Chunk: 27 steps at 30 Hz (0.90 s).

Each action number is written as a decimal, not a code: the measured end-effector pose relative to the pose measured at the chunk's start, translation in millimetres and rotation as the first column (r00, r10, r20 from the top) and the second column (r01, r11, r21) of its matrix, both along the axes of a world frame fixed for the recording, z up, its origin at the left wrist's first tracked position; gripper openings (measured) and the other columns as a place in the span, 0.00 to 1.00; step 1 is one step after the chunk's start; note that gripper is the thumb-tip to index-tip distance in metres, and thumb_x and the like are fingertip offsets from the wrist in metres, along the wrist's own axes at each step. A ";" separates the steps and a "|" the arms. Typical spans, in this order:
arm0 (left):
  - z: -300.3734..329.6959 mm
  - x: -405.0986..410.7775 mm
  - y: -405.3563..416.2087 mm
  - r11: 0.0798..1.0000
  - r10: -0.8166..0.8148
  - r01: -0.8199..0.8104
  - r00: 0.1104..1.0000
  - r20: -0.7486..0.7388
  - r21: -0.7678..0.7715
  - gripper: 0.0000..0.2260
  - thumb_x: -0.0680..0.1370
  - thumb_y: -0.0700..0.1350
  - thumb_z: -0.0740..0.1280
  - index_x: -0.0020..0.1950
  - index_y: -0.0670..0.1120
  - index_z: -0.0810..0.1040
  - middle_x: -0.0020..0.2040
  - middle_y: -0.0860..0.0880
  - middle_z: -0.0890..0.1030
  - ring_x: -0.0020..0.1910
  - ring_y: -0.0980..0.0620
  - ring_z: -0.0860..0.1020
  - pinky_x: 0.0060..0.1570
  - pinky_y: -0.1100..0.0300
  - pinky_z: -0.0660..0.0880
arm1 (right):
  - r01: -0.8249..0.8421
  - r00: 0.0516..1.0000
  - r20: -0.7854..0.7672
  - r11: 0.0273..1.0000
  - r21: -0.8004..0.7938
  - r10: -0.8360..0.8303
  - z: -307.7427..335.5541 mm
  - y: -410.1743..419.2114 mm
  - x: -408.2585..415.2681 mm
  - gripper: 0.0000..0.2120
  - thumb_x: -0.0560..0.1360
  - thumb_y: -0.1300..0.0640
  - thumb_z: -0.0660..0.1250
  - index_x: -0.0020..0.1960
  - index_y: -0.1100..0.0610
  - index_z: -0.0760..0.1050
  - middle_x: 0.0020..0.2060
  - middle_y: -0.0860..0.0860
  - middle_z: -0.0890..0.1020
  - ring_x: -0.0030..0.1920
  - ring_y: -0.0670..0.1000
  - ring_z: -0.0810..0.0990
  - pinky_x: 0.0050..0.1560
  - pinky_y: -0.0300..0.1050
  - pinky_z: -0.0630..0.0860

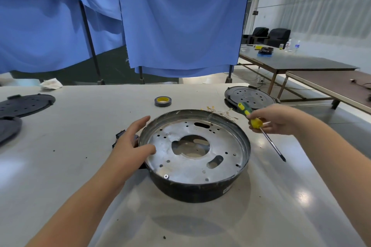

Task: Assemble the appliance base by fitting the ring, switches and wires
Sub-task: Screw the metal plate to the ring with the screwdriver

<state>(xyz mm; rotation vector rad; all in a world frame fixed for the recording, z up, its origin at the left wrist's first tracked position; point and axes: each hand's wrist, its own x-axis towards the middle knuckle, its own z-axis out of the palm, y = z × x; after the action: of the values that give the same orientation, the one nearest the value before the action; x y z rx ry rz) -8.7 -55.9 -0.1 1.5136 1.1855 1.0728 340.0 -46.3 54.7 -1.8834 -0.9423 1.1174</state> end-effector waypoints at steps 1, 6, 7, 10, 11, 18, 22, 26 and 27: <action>-0.4 0.0 0.8 1.000 0.019 -0.019 1.000 0.007 -0.004 0.33 0.73 0.31 0.65 0.70 0.61 0.68 0.63 0.62 0.74 0.50 0.68 0.77 0.36 0.72 0.74 | 0.000 1.000 -0.013 1.000 0.022 0.001 5.7 -1.0 0.0 0.12 0.74 0.64 0.69 0.56 0.68 0.74 0.47 0.62 0.82 0.38 0.55 0.84 0.30 0.43 0.81; -2.0 0.4 3.2 0.996 0.066 -0.064 0.997 0.028 -0.063 0.36 0.73 0.32 0.65 0.74 0.60 0.62 0.69 0.54 0.70 0.63 0.52 0.71 0.51 0.61 0.69 | 0.047 0.980 -0.200 0.975 0.216 -0.003 32.4 -7.8 -19.3 0.08 0.77 0.62 0.65 0.53 0.67 0.74 0.42 0.59 0.83 0.35 0.52 0.85 0.29 0.40 0.80; -1.7 0.7 3.4 0.995 0.069 -0.066 0.997 0.028 -0.076 0.36 0.73 0.32 0.65 0.74 0.60 0.61 0.68 0.53 0.70 0.61 0.52 0.72 0.50 0.61 0.69 | 0.050 0.967 -0.254 0.964 0.261 0.019 36.1 -9.5 -28.8 0.07 0.78 0.62 0.64 0.52 0.67 0.75 0.42 0.59 0.84 0.35 0.51 0.85 0.30 0.39 0.80; -0.5 1.1 3.0 0.990 0.041 -0.041 0.999 -0.003 -0.133 0.37 0.73 0.32 0.66 0.75 0.59 0.59 0.65 0.52 0.72 0.57 0.52 0.74 0.53 0.58 0.70 | 0.027 0.900 -0.414 0.930 0.365 0.136 40.9 -13.9 -68.3 0.07 0.79 0.63 0.62 0.53 0.67 0.74 0.39 0.58 0.85 0.38 0.53 0.86 0.32 0.40 0.80; -0.8 1.0 2.6 0.988 0.025 -0.029 0.999 -0.028 -0.149 0.38 0.72 0.32 0.67 0.76 0.59 0.58 0.64 0.52 0.73 0.57 0.52 0.75 0.55 0.56 0.71 | 0.015 0.871 -0.457 0.920 0.391 0.179 40.3 -15.5 -83.3 0.07 0.79 0.64 0.61 0.54 0.67 0.73 0.39 0.58 0.85 0.40 0.54 0.86 0.33 0.41 0.81; 2.2 1.4 -2.5 0.982 -0.105 0.072 0.976 -0.191 -0.172 0.49 0.66 0.35 0.74 0.77 0.59 0.50 0.75 0.53 0.61 0.73 0.49 0.63 0.70 0.50 0.65 | -0.208 0.791 -0.375 0.789 0.578 0.483 25.9 -21.8 -154.7 0.06 0.80 0.65 0.58 0.56 0.62 0.71 0.44 0.57 0.86 0.48 0.57 0.85 0.46 0.46 0.82; 7.4 1.4 -2.4 0.975 -0.149 0.110 0.968 -0.201 -0.193 0.54 0.61 0.40 0.77 0.79 0.56 0.49 0.76 0.53 0.60 0.73 0.49 0.63 0.71 0.50 0.65 | -0.312 0.796 -0.253 0.730 0.608 0.550 25.7 -21.8 -166.3 0.08 0.80 0.65 0.58 0.56 0.57 0.72 0.45 0.54 0.86 0.48 0.54 0.85 0.45 0.43 0.82; 8.7 -0.9 -0.8 0.963 -0.195 0.149 0.959 -0.205 -0.223 0.56 0.58 0.43 0.76 0.79 0.57 0.48 0.76 0.52 0.60 0.73 0.49 0.62 0.71 0.48 0.64 | -0.390 0.779 -0.181 0.690 0.610 0.600 22.1 -21.0 -172.2 0.09 0.80 0.65 0.58 0.56 0.57 0.72 0.46 0.53 0.86 0.49 0.53 0.85 0.47 0.44 0.82; 9.0 -1.3 -0.7 0.961 -0.206 0.159 0.957 -0.203 -0.226 0.56 0.57 0.44 0.75 0.78 0.57 0.48 0.76 0.52 0.60 0.73 0.49 0.62 0.71 0.48 0.65 | -0.405 0.778 -0.163 0.682 0.608 0.607 21.0 -20.3 -172.9 0.09 0.80 0.65 0.58 0.57 0.57 0.72 0.47 0.53 0.85 0.49 0.54 0.85 0.49 0.45 0.82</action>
<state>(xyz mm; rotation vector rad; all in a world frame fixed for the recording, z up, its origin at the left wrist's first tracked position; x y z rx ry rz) -10.1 -56.6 8.9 1.5738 1.2399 0.6447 167.1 -66.6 75.7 -0.9133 -1.4466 1.2750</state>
